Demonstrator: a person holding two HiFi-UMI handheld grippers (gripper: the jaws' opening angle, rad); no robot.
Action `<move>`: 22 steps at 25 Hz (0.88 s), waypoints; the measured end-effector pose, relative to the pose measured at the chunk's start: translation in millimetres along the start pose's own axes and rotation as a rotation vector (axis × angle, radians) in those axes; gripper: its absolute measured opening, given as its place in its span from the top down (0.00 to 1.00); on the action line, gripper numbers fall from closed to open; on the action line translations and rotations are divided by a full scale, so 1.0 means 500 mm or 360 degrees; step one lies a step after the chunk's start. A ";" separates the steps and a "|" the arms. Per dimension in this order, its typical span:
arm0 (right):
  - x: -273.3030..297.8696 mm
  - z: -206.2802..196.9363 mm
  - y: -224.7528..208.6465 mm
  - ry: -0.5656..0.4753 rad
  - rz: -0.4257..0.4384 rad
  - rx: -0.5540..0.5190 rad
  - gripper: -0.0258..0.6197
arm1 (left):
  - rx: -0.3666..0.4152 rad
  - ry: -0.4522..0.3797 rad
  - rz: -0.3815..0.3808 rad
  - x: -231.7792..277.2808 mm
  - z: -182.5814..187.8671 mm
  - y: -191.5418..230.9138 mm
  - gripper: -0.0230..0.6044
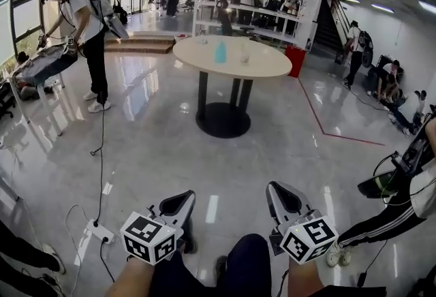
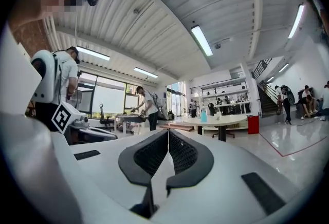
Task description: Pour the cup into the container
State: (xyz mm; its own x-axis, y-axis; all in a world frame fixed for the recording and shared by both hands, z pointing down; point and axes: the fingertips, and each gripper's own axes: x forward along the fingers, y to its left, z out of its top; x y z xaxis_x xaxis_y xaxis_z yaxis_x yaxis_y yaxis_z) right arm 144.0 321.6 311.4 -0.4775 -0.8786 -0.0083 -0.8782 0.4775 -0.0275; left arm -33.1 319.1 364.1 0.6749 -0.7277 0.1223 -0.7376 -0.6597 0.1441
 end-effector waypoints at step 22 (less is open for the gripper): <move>0.666 0.042 -0.492 -0.0074 0.0011 0.0034 0.95 | 0.0067 -0.0034 0.0030 0.649 0.198 0.451 0.96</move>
State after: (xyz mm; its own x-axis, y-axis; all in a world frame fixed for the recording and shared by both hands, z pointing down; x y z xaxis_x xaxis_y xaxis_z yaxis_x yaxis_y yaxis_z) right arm 201.8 -88.5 294.4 -0.4813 -0.8749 -0.0547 -0.8739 0.4837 -0.0487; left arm 17.3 -84.1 338.9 0.6606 -0.7435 0.1037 -0.7507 -0.6530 0.1006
